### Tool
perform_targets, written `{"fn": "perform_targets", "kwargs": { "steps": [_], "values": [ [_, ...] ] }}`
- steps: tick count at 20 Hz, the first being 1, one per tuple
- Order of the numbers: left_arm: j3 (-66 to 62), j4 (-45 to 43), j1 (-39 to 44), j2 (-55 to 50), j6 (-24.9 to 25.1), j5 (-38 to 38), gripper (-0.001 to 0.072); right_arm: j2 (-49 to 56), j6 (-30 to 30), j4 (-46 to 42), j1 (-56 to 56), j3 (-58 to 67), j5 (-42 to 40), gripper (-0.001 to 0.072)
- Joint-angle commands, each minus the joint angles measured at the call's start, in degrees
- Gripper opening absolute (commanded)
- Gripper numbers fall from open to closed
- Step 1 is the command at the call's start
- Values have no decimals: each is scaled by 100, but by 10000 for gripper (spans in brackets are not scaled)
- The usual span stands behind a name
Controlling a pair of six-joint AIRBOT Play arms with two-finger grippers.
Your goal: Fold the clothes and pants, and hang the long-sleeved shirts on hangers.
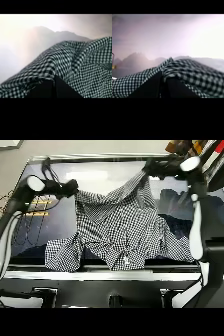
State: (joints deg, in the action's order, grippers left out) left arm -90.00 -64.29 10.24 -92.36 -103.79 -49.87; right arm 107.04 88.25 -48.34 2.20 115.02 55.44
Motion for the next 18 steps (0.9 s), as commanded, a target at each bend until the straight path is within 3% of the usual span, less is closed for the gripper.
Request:
{"fn": "perform_targets", "kwargs": {
  "steps": [1,2,3,4,7,10,13,18],
  "values": [
    [15,350,15,-518,-44,-57,168,321,107,-730,219,7,442,202],
    [7,350,7,-494,-42,-105,434,208,109,-885,146,7,715,272],
    [-26,348,-26,-442,-39,-221,637,50,98,-1075,42,7,1012,416],
    [-68,345,-76,-367,-37,-411,681,-146,48,-1298,-68,7,1342,458],
    [-109,120,-306,81,-15,-1187,681,-951,-251,-1880,-570,-28,2345,459],
    [339,-715,-295,791,-17,-1987,681,-2020,-533,-1821,-1078,-852,2579,459],
    [1777,-756,-7,1762,-22,-1755,681,-3357,-625,-1843,-981,-2889,2509,459],
    [3554,-758,1034,2723,-363,-1224,680,-5136,-481,-2212,278,-6299,1805,469]
  ]
}}
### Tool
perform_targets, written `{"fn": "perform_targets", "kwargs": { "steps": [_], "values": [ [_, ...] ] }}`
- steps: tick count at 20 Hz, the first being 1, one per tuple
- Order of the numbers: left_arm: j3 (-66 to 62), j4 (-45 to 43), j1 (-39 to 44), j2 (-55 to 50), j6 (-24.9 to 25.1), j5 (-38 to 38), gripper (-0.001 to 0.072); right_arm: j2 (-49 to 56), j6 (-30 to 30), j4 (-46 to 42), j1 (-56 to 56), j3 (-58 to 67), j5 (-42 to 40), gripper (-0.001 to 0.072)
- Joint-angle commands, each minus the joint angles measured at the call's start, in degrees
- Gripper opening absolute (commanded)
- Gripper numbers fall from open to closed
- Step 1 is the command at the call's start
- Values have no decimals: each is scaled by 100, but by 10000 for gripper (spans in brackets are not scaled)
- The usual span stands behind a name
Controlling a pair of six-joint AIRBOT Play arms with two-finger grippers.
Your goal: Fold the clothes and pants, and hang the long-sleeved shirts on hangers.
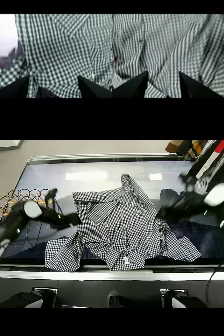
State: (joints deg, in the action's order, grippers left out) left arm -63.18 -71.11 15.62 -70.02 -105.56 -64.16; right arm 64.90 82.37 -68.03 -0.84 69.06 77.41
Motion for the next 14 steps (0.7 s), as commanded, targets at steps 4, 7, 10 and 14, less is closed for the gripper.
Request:
{"fn": "perform_targets", "kwargs": {
  "steps": [4,7,10,14],
  "values": [
    [1108,-149,1311,507,-208,232,681,-1115,140,-446,1429,-3005,-756,516],
    [1108,-162,1661,507,-271,227,680,-1115,107,-564,1770,-3403,-1154,577],
    [1108,-162,1849,490,-463,229,681,-1005,28,-540,1971,-3539,-1405,667],
    [1108,-160,2020,485,-468,229,681,-612,-275,-367,1971,-3539,-1711,667]
  ]
}}
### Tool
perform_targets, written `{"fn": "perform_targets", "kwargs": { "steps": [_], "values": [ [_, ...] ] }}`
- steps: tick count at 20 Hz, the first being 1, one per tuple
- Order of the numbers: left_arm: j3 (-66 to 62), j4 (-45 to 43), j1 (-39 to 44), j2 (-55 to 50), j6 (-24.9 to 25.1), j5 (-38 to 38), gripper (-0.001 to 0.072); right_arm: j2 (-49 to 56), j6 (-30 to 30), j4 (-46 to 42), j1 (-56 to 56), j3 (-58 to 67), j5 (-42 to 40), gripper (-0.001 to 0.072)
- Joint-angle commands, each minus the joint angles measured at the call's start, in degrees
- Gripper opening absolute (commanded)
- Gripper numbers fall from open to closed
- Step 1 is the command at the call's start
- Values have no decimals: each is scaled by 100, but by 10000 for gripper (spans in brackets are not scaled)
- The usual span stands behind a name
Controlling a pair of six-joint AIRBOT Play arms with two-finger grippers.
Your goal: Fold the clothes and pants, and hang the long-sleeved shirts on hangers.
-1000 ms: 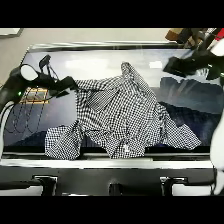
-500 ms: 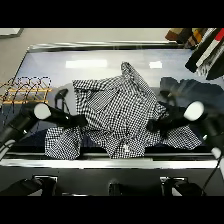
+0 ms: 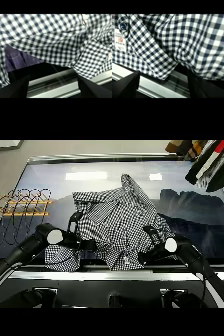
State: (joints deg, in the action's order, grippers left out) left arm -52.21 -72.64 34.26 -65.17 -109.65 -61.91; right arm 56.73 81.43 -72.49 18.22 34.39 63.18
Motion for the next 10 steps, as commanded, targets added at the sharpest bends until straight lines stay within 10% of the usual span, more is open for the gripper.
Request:
{"fn": "perform_targets", "kwargs": {
  "steps": [1,5,10],
  "values": [
    [11,-9,179,0,-94,4,680,297,-271,125,66,-72,-356,666],
    [11,-7,197,0,-247,4,680,658,-417,358,68,-72,-549,654],
    [11,-7,197,-2,-247,7,680,704,-503,422,66,-66,-656,32]
  ]
}}
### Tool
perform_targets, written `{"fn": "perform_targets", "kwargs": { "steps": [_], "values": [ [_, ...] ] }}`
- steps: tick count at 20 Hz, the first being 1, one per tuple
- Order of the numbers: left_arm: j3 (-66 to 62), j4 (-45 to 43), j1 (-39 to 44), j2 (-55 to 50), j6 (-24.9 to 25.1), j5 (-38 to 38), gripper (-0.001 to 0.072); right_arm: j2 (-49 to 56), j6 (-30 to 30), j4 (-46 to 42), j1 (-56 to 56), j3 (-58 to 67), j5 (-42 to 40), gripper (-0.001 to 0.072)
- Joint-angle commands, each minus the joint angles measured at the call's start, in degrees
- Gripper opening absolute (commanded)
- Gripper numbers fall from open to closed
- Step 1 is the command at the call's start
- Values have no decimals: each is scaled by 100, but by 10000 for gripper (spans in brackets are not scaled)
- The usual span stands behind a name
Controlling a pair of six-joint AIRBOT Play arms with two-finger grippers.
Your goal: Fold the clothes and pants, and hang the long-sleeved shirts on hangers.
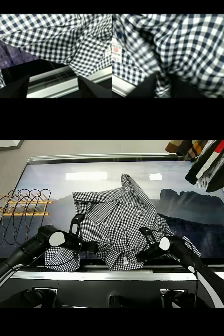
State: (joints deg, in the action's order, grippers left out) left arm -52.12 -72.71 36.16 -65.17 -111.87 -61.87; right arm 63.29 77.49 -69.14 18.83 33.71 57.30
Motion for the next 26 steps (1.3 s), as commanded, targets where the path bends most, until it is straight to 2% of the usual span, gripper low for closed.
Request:
{"fn": "perform_targets", "kwargs": {
  "steps": [1,4,11,13,16,20,26],
  "values": [
    [2,2,15,-2,-24,2,680,7,-120,118,4,2,-37,30],
    [2,2,140,-13,-24,48,680,-284,133,146,-4,2,70,30],
    [-2,-9,1213,-380,-181,695,669,-1539,2103,146,-11,2,927,30],
    [-44,-302,1491,-614,-581,789,669,-1773,2389,149,-11,2,968,30],
    [-240,-804,1797,-1001,-885,791,669,-1875,2542,146,-11,2,979,30],
    [-623,-1150,2017,-1519,-927,787,669,-1875,2568,162,-11,2,984,30],
    [-938,-1200,2046,-2175,-1231,793,667,-1875,2610,317,-11,2,988,31]
  ]
}}
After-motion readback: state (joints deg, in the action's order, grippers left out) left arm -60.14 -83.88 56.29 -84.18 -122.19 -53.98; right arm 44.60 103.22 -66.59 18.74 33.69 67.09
